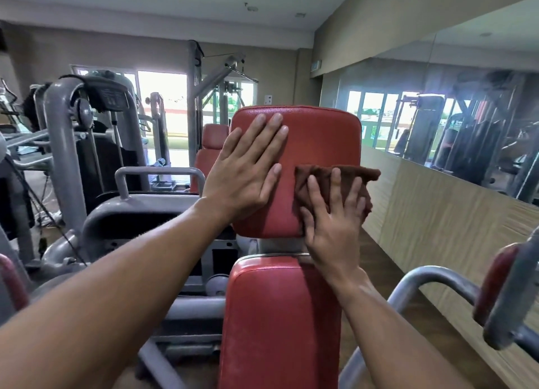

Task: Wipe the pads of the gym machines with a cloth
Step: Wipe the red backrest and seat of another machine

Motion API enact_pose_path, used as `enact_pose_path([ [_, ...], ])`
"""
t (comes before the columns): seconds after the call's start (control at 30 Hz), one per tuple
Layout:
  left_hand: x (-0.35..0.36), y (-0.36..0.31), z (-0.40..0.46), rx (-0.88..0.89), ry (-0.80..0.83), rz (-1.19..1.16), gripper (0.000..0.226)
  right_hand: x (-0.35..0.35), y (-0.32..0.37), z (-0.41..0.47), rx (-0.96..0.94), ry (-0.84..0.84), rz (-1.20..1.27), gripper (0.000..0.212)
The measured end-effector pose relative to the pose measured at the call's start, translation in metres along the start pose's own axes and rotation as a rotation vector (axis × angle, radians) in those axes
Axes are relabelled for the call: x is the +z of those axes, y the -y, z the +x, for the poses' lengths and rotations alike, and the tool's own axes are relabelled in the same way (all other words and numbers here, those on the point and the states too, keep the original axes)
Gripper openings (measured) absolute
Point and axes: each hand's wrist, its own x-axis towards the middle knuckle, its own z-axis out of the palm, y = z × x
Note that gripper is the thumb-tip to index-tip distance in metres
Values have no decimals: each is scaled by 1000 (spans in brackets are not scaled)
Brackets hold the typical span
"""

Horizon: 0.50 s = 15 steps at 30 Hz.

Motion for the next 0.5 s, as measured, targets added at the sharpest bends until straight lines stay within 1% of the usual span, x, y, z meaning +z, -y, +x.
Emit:
enact_pose_path([
  [0.1, -4, -12, -9, -59, 27, -44, 61, -6, -5, -6, -4, -52, 129, 47],
  [0.17, -5, -29, -36, -113, 58, -128, 61, -13, -2, -28, -29, 15, 221, 47],
  [0.23, -3, -52, -78, -147, 88, -174, 61, -16, 2, -67, -101, 89, 259, 47],
  [0.3, 6, -74, -123, -130, 146, -148, 61, -10, 2, -108, -191, 167, 179, 48],
  [0.37, 22, -92, -161, -149, 190, -101, 60, 1, -4, -128, -266, 193, 34, 55],
  [0.43, 35, -105, -182, -206, 215, -84, 61, 9, -8, -131, -262, 168, -54, 61],
  [0.5, 45, -114, -193, -267, 182, -71, 63, 13, -8, -138, -222, 117, -57, 65],
])
